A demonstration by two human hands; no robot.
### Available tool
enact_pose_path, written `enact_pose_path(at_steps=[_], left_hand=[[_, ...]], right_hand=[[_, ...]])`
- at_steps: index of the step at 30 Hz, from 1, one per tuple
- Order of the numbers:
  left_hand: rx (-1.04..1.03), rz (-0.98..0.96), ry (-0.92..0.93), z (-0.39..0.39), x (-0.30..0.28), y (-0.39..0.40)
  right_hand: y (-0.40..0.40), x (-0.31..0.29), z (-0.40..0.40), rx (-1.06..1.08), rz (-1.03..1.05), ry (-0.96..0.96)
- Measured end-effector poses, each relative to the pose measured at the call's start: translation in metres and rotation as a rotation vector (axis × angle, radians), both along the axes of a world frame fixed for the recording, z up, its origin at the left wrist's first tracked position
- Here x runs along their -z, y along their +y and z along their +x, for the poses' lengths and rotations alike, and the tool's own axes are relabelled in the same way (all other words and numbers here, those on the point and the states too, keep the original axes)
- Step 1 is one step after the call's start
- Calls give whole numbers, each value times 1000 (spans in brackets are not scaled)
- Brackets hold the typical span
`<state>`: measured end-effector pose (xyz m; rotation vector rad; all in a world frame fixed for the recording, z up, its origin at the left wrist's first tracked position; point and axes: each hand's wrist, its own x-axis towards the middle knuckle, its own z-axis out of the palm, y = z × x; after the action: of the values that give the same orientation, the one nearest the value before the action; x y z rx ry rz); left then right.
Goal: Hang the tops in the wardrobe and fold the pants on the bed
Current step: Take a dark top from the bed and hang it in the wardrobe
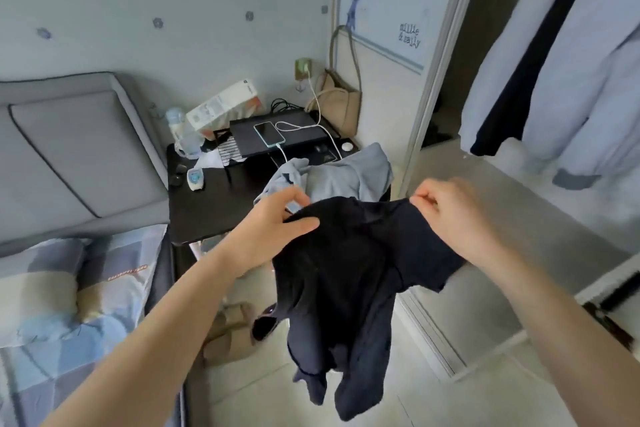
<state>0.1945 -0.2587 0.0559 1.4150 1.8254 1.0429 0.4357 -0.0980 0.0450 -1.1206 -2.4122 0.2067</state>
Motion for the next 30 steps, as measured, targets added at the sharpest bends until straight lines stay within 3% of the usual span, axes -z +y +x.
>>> enact_pose_path(at_steps=[3, 8, 11, 13, 15, 17, 19, 21, 22, 24, 26, 28, 30], left_hand=[[33, 150, -175, 24, -20, 48], [74, 267, -379, 47, -44, 112], [106, 257, -469, 51, -50, 138], [130, 237, -544, 52, -52, 153], [155, 217, -591, 55, -53, 169], [197, 209, -633, 60, -52, 181], [254, 188, -640, 67, -48, 190], [306, 153, -616, 78, -42, 196], [334, 139, -592, 82, -39, 198], [392, 117, -498, 93, -30, 203], [412, 96, -405, 102, -21, 210], [403, 56, -356, 108, -13, 216], [387, 13, -327, 111, -7, 226]], right_hand=[[-21, -11, -5, -57, -13, 136], [-48, -25, -16, -84, -406, 410], [-38, -18, -12, 41, -420, 374], [-28, -6, -7, 237, -302, 309], [-24, 3, -2, 430, -136, 354], [-20, 14, 3, 580, -210, 432], [-14, 19, 3, 624, -711, 617], [-3, 19, 5, 542, -1225, 960], [6, 19, 8, 494, -1339, 1164], [26, 20, 16, 514, -1361, 1493], [43, 23, 24, 586, -1320, 1655], [59, 26, 30, 623, -1301, 1576], [75, 22, 41, 766, -1153, 1277]])
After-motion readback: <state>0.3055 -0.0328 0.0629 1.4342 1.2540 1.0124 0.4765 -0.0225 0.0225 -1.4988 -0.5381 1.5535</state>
